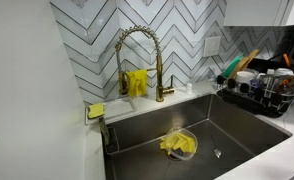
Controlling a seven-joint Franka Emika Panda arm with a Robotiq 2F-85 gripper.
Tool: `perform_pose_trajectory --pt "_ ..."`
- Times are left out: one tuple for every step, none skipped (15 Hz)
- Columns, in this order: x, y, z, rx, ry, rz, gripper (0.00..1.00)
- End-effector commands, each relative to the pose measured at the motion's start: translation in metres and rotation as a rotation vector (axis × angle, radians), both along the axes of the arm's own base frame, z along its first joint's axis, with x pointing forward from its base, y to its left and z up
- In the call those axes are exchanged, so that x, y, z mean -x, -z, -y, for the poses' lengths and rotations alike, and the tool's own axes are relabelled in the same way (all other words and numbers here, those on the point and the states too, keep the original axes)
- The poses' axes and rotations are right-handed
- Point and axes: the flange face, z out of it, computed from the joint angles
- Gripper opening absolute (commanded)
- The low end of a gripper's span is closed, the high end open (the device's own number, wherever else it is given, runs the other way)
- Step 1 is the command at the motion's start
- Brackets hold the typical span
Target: Remove the lid from the lunchbox and put it in the drying rack
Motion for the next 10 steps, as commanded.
perform_pose_trajectory --pt "-0.001 -0.001 -0.001 0.0 -0.002 0.001 1.0" --pt "-0.001 -0.003 -0.002 0.0 -0.005 0.003 1.0" --pt "-0.002 -0.004 -0.004 0.001 -0.008 0.006 1.0" --pt "-0.005 0.001 0.004 0.0 0.02 0.011 1.0" --pt "-0.007 0.005 0.011 -0.029 0.031 0.013 1.0" --pt "-0.008 0.006 0.017 -0.026 0.044 0.024 1.0" --pt "-0.009 0.009 0.021 -0.043 0.053 0.026 1.0" --pt "-0.01 0.011 0.026 -0.049 0.065 0.034 1.0" --pt "-0.011 0.015 0.031 -0.062 0.074 0.039 1.0" --pt "-0.013 0.018 0.035 -0.079 0.085 0.044 1.0"
